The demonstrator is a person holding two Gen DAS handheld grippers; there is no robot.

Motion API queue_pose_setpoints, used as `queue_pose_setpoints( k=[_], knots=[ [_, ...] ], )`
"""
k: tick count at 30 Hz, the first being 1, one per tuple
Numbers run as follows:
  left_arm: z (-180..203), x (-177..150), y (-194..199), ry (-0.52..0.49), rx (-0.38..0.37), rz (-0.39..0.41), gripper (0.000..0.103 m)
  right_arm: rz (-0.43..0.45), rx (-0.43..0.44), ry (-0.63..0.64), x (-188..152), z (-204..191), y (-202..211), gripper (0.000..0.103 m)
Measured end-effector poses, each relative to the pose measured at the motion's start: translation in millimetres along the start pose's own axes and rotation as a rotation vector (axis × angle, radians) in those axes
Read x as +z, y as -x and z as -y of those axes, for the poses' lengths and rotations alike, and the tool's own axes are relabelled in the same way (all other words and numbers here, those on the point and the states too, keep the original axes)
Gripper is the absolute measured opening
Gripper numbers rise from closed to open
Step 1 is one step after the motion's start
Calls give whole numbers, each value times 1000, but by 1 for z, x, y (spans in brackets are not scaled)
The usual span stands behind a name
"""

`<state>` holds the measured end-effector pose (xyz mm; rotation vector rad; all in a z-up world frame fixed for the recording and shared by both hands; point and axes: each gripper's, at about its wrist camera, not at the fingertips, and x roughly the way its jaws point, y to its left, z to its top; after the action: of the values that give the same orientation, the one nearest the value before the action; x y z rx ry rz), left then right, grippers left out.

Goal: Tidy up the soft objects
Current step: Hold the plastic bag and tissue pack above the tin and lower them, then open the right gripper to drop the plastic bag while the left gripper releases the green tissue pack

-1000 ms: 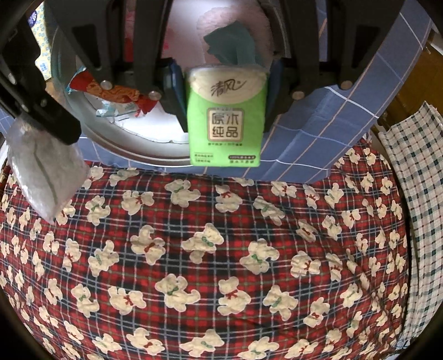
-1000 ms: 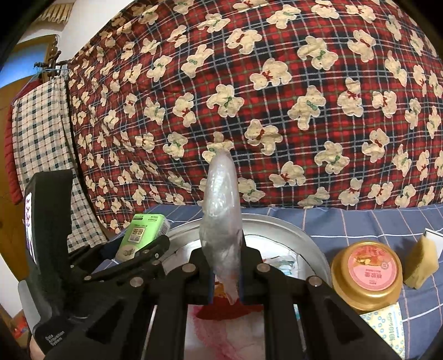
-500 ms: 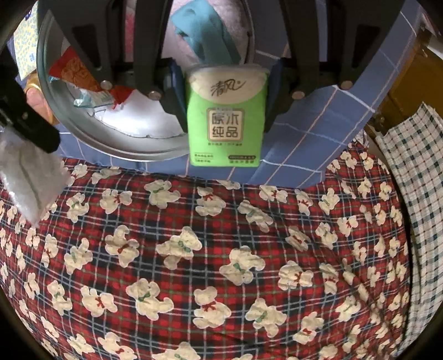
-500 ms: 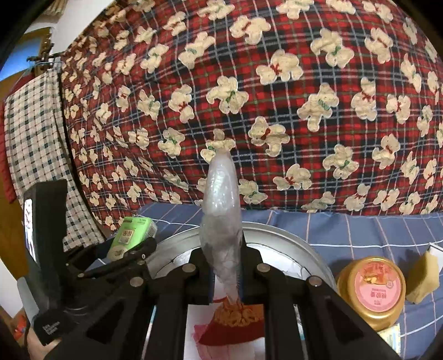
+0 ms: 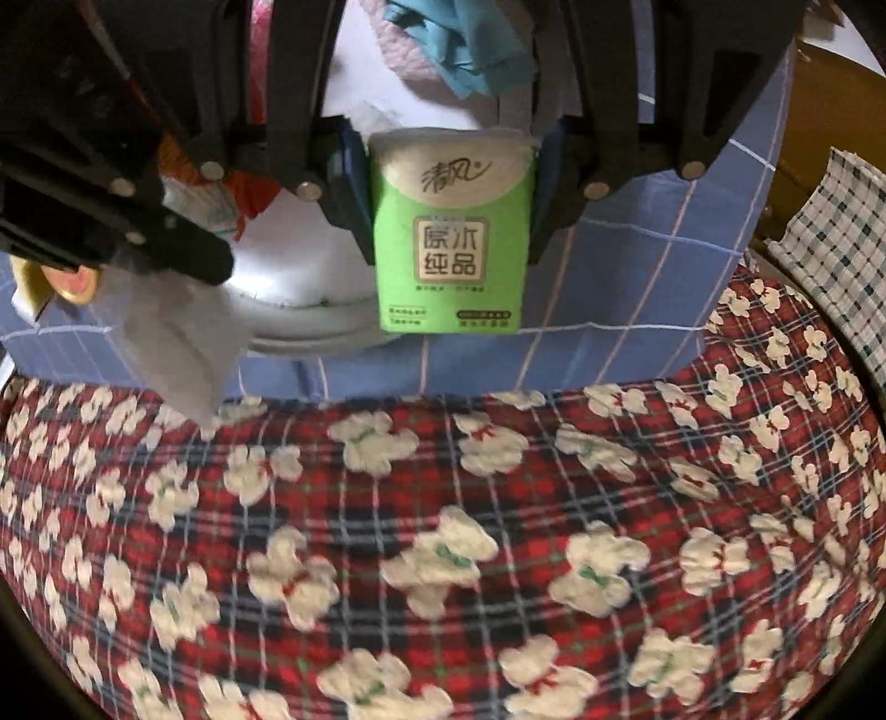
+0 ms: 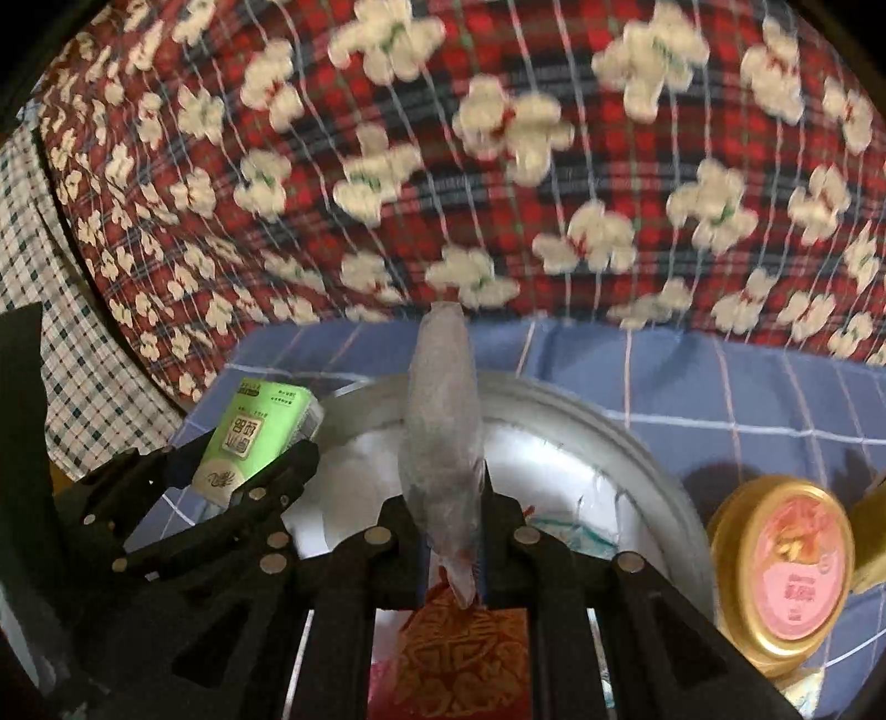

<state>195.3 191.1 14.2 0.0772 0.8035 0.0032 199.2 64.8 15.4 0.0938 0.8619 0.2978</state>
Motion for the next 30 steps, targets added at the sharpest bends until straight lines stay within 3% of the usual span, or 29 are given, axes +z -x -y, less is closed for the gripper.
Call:
queue_pose_setpoints(
  k=[10,12,15,18,21,24,27,30],
  knots=[
    [-2,-5,-12,-23,66,-50,52,-96,70,-21,-4,-4,-17,14],
    [-5,-5,-13,-14,72,-64,72,-126,52,-16,-3,-5,-19,14],
    [-10,-5,-17,13,118,-93,85,-154,79,-49,-2,1,-20,14],
    [-13,-5,-15,30,111,-81,94,-168,120,-69,-5,4,-19,14],
    [-14,-5,-10,18,126,-56,95,-175,146,-70,-6,4,-16,15],
    [-13,-6,-4,-11,138,-27,99,-181,238,-100,-7,4,-12,17],
    [-18,-7,4,-22,181,17,100,-185,317,-132,-7,4,-11,23],
    [-30,-7,9,17,170,36,101,-181,372,-194,-10,9,-9,33]
  ],
)
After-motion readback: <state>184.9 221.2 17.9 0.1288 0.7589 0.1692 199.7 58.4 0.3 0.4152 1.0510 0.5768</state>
